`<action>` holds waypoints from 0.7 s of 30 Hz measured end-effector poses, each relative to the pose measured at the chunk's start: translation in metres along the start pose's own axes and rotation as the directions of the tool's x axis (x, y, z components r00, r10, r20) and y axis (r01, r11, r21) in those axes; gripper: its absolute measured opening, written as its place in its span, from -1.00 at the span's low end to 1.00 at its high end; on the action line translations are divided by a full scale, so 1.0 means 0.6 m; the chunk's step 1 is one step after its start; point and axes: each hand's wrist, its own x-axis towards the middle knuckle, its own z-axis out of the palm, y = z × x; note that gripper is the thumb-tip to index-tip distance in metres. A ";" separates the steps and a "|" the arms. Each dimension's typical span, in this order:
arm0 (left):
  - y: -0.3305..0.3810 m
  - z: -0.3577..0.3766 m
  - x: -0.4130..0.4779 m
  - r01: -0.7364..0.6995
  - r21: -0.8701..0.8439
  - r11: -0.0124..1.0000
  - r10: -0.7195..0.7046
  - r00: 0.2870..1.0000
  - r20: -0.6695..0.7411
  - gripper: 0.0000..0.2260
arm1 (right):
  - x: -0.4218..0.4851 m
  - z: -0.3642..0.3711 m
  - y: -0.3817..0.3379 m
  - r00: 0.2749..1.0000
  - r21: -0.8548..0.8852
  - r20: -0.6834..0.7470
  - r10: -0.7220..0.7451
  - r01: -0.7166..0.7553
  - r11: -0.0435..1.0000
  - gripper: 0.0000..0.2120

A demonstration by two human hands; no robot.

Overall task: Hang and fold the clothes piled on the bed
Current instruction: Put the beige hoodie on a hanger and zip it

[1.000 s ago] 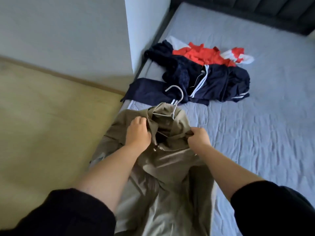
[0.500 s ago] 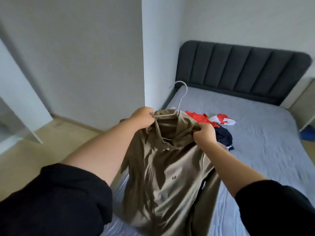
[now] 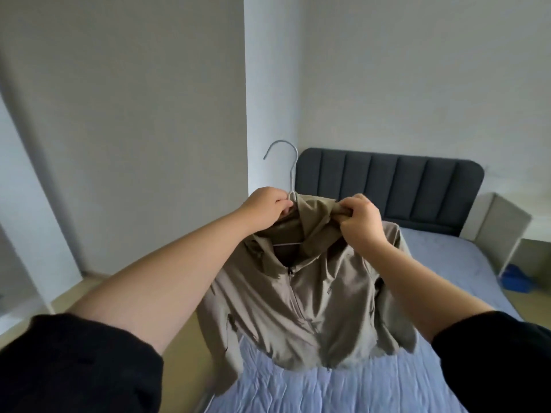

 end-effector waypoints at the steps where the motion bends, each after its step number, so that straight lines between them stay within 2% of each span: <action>1: 0.003 -0.007 0.000 -0.006 -0.026 1.000 0.004 0.998 -0.062 -0.69 | 0.004 -0.009 -0.006 0.995 0.032 -0.093 0.032 -0.029 0.999 -0.86; 3: 0.007 -0.020 -0.003 -0.020 -0.050 0.999 0.013 0.989 -0.144 -0.70 | 0.010 -0.022 -0.009 0.964 -0.001 -0.241 0.109 -0.113 0.994 -0.74; 4: 0.009 -0.025 -0.005 -0.026 -0.053 0.998 0.017 0.986 -0.165 -0.70 | 0.011 -0.026 -0.010 0.953 -0.075 -0.263 0.147 -0.172 0.982 -0.71; 5: 0.011 -0.030 -0.006 -0.033 -0.049 0.998 0.023 0.983 -0.181 -0.71 | 0.010 -0.030 -0.011 0.953 -0.152 -0.238 0.189 -0.228 0.962 -0.71; 7: 0.011 -0.039 -0.012 -0.039 -0.022 0.999 0.034 0.981 -0.190 -0.71 | 0.006 -0.031 -0.015 0.955 -0.210 -0.096 0.282 -0.296 0.932 -0.79; 9: 0.006 -0.048 -0.019 -0.039 0.021 0.999 0.042 0.982 -0.182 -0.69 | 0.006 -0.032 -0.018 0.946 -0.187 0.014 0.324 -0.316 0.930 -0.86; 10: 0.001 -0.053 -0.023 -0.034 0.041 0.999 0.041 0.984 -0.175 -0.68 | 0.008 -0.033 -0.021 0.949 -0.161 0.018 0.316 -0.309 0.937 -0.85; 12: -0.009 -0.061 -0.030 -0.023 0.078 0.997 0.034 0.989 -0.141 -0.67 | 0.010 -0.034 -0.035 0.960 -0.039 -0.101 0.261 -0.266 0.963 -0.83; 14: -0.016 -0.067 -0.034 -0.036 0.148 0.988 0.049 0.995 -0.086 -0.67 | 0.013 -0.035 -0.060 0.932 0.110 -0.293 0.214 -0.189 0.976 -0.84; 15: -0.018 -0.068 -0.036 -0.045 0.200 0.979 0.057 0.997 -0.055 -0.68 | 0.015 -0.034 -0.070 0.919 0.138 -0.340 0.198 -0.159 0.978 -0.84; 18: -0.024 -0.063 -0.047 -0.067 0.291 0.954 0.065 0.998 0.015 -0.66 | 0.020 -0.033 -0.086 0.936 0.045 -0.284 0.205 -0.201 0.979 -0.84; 21: -0.031 -0.055 -0.058 -0.056 0.280 0.958 0.042 0.998 0.054 -0.68 | 0.024 -0.028 -0.100 0.902 0.167 -0.352 0.250 -0.202 0.965 -0.82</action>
